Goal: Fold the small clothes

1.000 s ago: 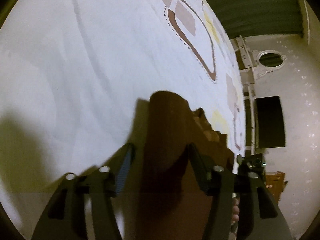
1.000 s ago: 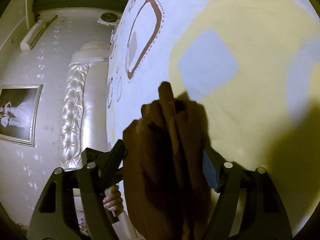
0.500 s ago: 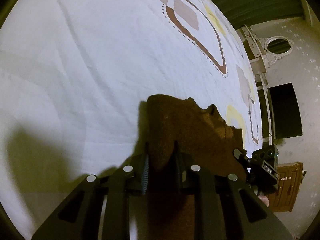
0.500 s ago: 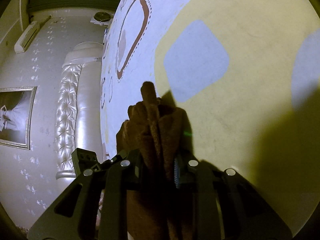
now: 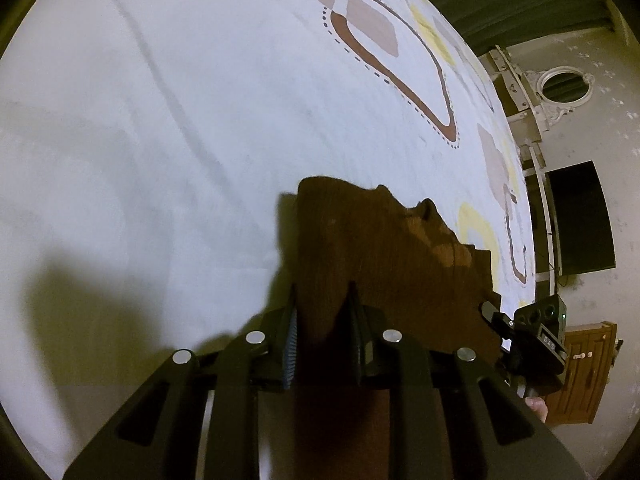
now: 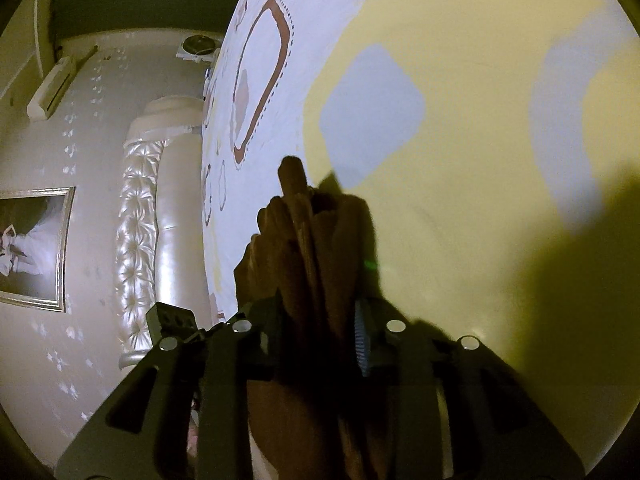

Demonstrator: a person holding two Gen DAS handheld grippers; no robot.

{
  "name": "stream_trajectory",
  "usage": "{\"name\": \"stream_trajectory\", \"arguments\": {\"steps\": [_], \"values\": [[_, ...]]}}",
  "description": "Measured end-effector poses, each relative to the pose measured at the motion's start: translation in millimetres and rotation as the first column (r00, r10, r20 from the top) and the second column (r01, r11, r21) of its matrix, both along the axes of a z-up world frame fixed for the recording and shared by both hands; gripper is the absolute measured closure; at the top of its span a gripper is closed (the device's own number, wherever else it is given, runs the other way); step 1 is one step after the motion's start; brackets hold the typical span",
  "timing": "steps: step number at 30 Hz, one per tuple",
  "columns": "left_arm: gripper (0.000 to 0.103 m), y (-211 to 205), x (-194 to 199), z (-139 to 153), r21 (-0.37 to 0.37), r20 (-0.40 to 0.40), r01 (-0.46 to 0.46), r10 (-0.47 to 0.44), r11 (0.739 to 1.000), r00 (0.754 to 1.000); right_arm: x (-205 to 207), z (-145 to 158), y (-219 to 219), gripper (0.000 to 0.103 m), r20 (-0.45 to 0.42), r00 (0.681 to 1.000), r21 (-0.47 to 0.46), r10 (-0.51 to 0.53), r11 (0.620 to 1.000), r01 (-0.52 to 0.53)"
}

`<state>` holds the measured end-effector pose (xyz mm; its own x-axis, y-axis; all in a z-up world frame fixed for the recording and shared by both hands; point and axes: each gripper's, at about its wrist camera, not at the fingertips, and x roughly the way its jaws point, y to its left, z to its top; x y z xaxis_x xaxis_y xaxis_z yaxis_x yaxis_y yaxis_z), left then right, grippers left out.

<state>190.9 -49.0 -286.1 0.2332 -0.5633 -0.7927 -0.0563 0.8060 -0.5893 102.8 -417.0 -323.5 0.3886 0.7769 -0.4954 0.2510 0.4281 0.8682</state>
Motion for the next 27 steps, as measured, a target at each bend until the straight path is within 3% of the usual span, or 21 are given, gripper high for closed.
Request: {"name": "stream_trajectory", "arguments": {"steps": [5,8,14,19,21,25,27], "values": [[0.079,-2,-8,5,0.008,0.002,0.012,-0.012,1.000,1.000,-16,3,-4,0.056,-0.008,1.000,0.031,-0.012,0.999,0.012],[0.069,0,-18,9,-0.021,-0.003,0.018,-0.018,1.000,1.000,-32,5,-6,0.047,-0.014,1.000,0.052,-0.011,0.999,0.011],[0.051,9,-59,12,-0.110,-0.028,0.017,-0.020,0.994,0.999,-70,4,0,0.044,-0.048,0.998,0.083,0.027,0.996,-0.023],[0.045,11,-108,2,-0.201,-0.096,0.017,-0.037,0.980,0.995,-102,1,6,0.041,-0.073,0.995,0.121,0.068,0.991,-0.059],[0.045,8,-123,-8,-0.244,-0.137,0.016,-0.050,0.970,0.989,-111,0,10,0.040,-0.072,0.993,0.134,0.095,0.987,-0.085],[0.046,1,-132,-11,-0.258,-0.114,0.008,-0.039,0.966,0.993,-115,0,17,0.040,-0.066,0.990,0.136,0.126,0.984,-0.116],[0.059,0,-131,-12,-0.269,-0.123,-0.015,-0.019,0.963,0.992,-114,0,19,0.040,-0.067,0.989,0.138,0.129,0.983,-0.119]]}}
